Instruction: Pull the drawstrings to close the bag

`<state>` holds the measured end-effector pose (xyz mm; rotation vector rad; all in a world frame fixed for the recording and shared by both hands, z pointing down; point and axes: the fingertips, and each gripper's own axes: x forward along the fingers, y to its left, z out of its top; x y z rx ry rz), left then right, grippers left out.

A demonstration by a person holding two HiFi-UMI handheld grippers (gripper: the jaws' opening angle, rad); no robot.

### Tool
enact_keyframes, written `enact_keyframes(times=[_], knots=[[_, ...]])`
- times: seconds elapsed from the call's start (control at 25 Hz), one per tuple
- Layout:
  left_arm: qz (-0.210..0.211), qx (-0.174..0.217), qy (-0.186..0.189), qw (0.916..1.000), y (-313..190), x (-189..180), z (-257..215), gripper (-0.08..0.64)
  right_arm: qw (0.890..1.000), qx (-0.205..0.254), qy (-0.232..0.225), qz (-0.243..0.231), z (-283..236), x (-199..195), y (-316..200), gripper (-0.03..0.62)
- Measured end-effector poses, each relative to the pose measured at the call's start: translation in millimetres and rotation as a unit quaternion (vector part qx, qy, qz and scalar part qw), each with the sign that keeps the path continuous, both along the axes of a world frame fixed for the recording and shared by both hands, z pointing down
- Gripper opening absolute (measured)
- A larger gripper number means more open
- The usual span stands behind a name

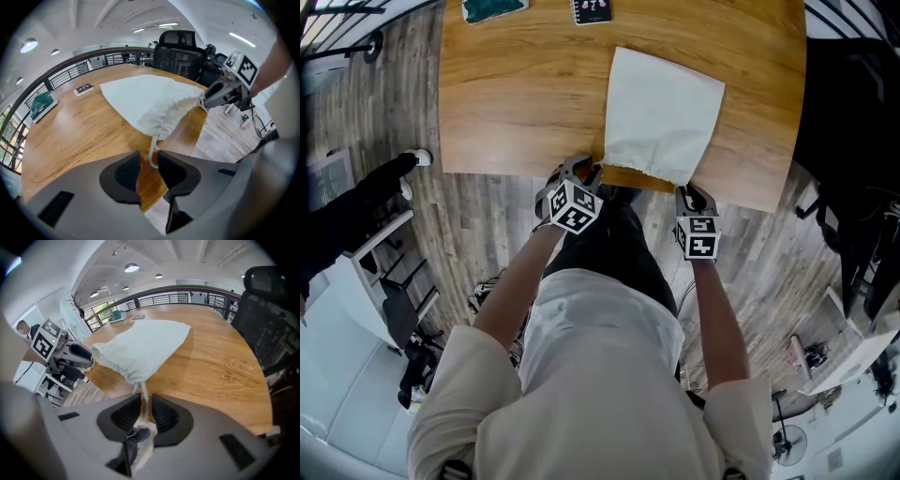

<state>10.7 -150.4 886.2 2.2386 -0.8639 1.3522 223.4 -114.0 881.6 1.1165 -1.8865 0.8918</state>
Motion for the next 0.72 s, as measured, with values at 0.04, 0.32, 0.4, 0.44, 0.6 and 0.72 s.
enact_keyframes(times=[0.04, 0.32, 0.4, 0.44, 0.6, 0.72], knots=[[0.005, 0.0, -0.004, 1.0, 0.6, 1.6, 0.1, 0.106, 1.0, -0.002, 0.001, -0.002, 1.4, -0.5, -0.9, 0.058], [0.001, -0.001, -0.008, 1.0, 7.0, 8.3, 2.2, 0.022, 1.0, -0.012, 0.0, -0.008, 5.1, -7.3, -2.5, 0.031], [-0.011, -0.004, -0.002, 0.9999, 6.6, 7.4, 2.0, -0.005, 1.0, -0.01, -0.002, -0.01, 3.7, -8.4, -2.3, 0.014], [-0.015, -0.004, -0.002, 0.9999, 6.1, 6.5, 1.5, -0.005, 1.0, -0.009, -0.003, -0.01, 2.3, -8.7, -2.1, 0.009], [-0.034, 0.013, 0.001, 0.9993, -0.2, -0.1, -7.0, -0.006, 1.0, 0.005, -0.001, 0.0, -6.1, -5.1, -4.4, 0.005], [-0.051, 0.044, 0.005, 0.9977, -9.2, -5.7, -22.8, -0.006, 0.999, 0.024, 0.008, 0.028, -16.4, 5.4, -11.1, 0.003]])
